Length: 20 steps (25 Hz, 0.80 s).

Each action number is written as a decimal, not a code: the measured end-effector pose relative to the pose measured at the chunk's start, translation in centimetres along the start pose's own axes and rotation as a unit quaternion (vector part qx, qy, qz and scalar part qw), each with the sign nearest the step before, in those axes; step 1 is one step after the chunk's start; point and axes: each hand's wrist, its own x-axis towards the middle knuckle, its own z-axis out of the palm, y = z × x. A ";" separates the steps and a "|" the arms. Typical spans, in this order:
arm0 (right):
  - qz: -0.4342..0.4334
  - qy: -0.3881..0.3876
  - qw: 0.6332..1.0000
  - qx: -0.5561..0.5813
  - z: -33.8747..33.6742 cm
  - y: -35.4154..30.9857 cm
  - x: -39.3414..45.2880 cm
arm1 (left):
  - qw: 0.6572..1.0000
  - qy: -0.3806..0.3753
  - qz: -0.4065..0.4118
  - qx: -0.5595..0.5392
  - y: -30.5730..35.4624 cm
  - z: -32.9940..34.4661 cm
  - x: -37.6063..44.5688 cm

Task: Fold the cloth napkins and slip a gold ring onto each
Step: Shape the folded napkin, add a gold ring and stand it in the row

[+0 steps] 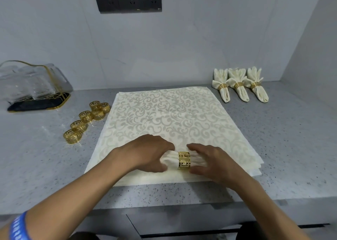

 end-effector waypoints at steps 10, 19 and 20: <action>-0.115 0.074 0.987 -0.088 1.2 1.9 -0.1 | 0.998 0.048 -0.022 0.041 -0.8 0.8 -1.7; -0.117 0.130 0.982 -0.064 2.3 0.7 -0.2 | 0.981 0.120 0.027 0.149 3.3 2.7 1.4; -0.095 0.137 0.985 -0.053 2.2 0.4 -0.5 | 0.975 0.145 0.041 0.164 2.7 2.7 1.4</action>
